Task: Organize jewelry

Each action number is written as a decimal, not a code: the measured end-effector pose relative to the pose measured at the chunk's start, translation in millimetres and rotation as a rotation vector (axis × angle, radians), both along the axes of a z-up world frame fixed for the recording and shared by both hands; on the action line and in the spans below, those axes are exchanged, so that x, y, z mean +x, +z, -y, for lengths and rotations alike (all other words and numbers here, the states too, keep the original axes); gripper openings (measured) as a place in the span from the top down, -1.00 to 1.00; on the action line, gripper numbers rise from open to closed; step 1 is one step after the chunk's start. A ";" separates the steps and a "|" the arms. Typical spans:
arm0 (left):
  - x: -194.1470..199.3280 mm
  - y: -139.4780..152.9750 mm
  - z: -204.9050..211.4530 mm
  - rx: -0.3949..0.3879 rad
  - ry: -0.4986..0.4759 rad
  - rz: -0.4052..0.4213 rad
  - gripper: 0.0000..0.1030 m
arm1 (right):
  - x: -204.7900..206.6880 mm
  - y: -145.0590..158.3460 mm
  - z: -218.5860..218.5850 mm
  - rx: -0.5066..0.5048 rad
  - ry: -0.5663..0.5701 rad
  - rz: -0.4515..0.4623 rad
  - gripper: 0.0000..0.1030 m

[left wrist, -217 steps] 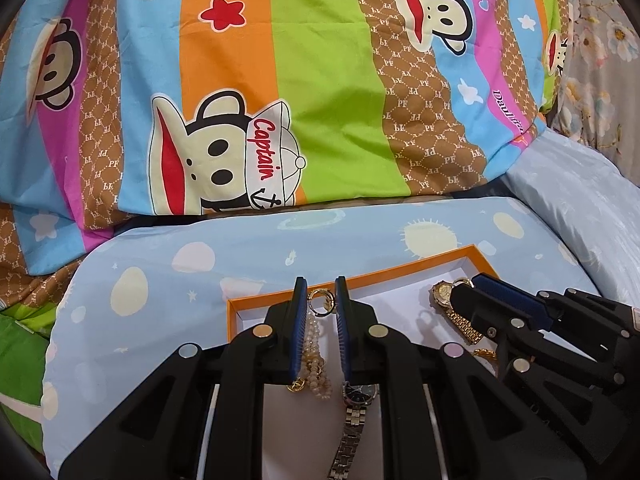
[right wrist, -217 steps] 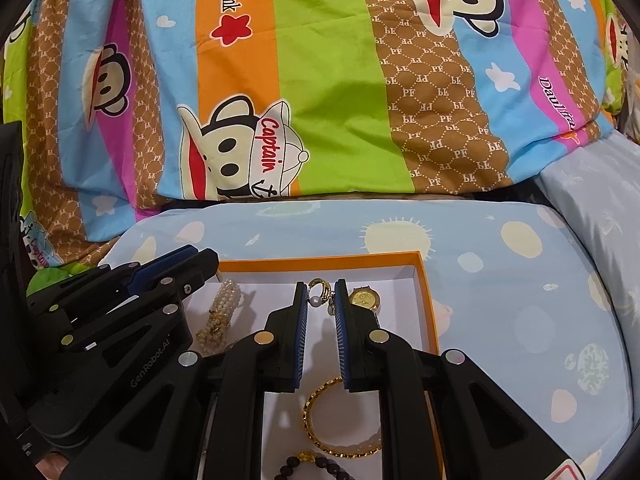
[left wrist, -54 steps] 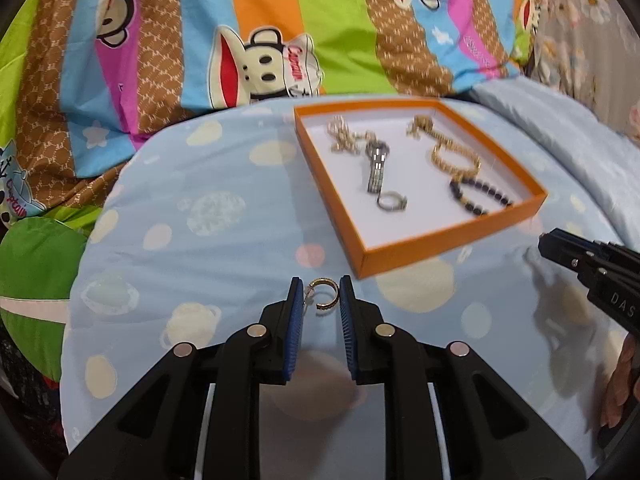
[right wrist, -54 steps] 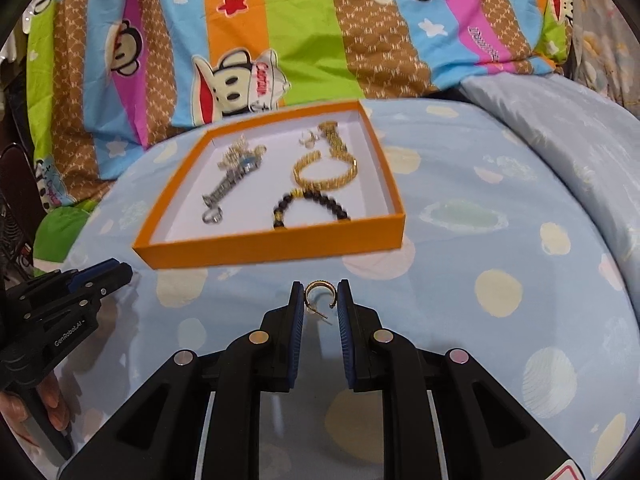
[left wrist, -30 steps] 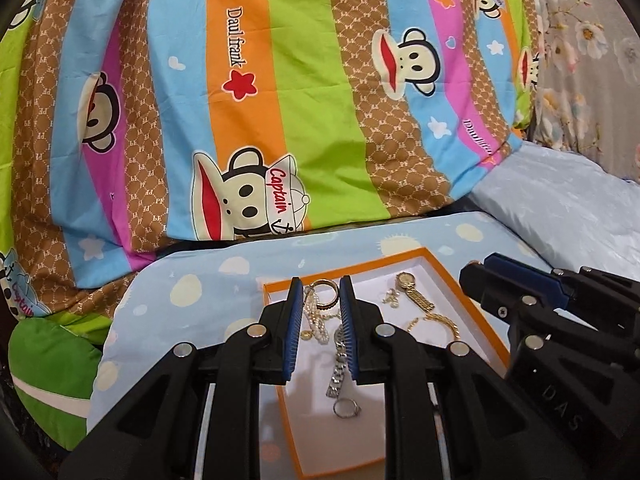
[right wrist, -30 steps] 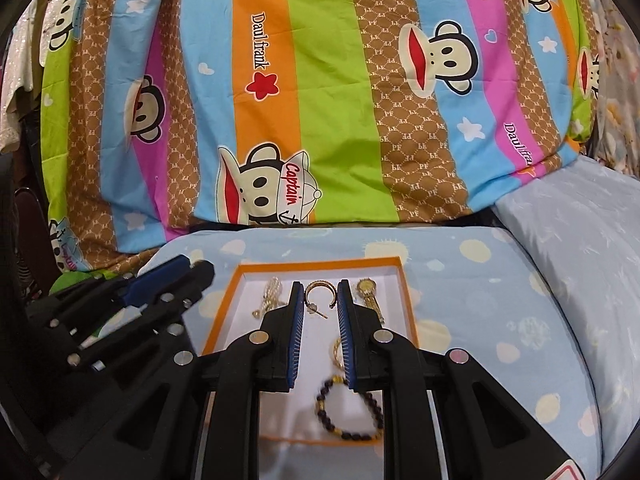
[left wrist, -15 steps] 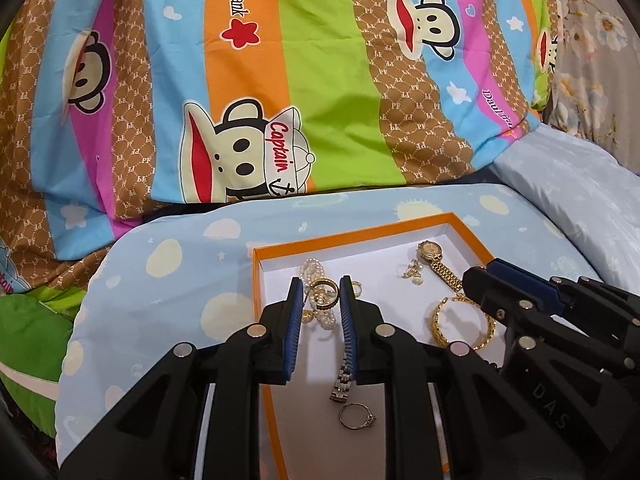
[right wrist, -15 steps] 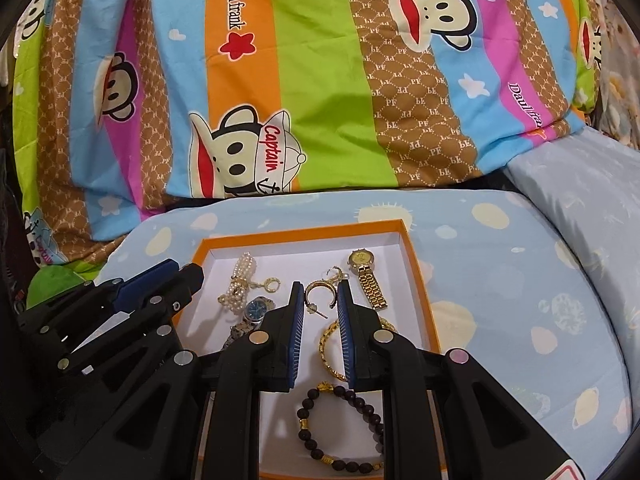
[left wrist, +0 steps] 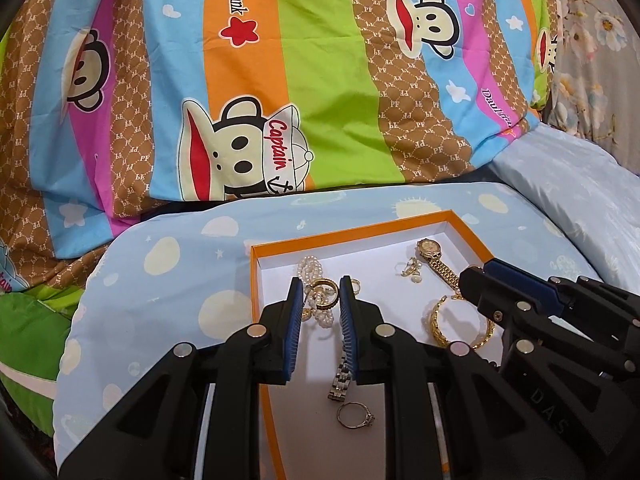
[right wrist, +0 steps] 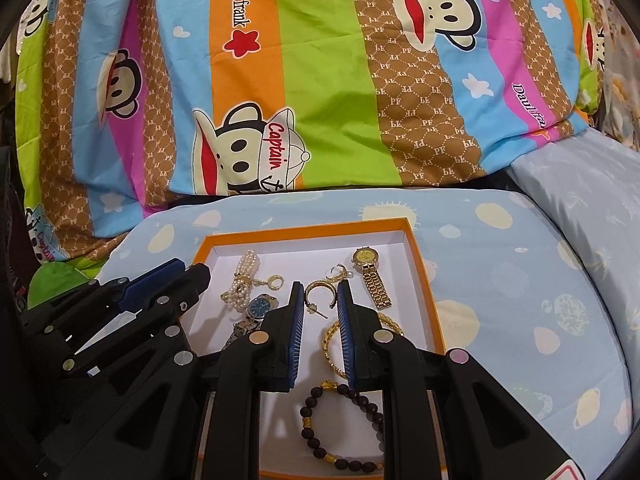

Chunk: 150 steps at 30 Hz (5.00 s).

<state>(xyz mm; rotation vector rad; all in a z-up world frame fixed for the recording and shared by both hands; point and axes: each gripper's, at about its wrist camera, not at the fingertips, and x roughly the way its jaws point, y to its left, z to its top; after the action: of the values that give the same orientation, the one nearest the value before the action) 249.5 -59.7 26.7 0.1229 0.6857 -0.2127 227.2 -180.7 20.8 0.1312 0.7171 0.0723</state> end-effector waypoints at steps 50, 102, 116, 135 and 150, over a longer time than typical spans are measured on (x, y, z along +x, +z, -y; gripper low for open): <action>-12.6 -0.5 -12.1 -0.016 0.015 -0.016 0.36 | -20.1 -8.8 6.6 -0.042 -0.017 -0.018 0.51; -138.1 -27.5 -35.4 0.014 0.106 -0.005 0.10 | -158.6 -20.5 -21.0 -0.173 -0.137 0.048 -0.28; -152.9 -20.5 -35.6 0.035 0.145 0.062 -0.37 | -168.6 -24.5 -0.9 -0.113 -0.208 0.018 -0.65; -146.0 -24.8 -39.3 0.060 0.207 0.026 -0.85 | -165.6 -27.1 2.7 -0.107 -0.231 -0.001 -0.66; -145.5 -25.3 -40.4 0.062 0.211 0.022 -0.85 | -165.5 -26.7 2.7 -0.108 -0.230 -0.002 -0.66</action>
<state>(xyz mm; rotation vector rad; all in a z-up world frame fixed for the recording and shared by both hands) 104.0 -19.3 1.4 0.1110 0.6782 0.0119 61.7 -183.3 -5.9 0.1099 0.7017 -0.1864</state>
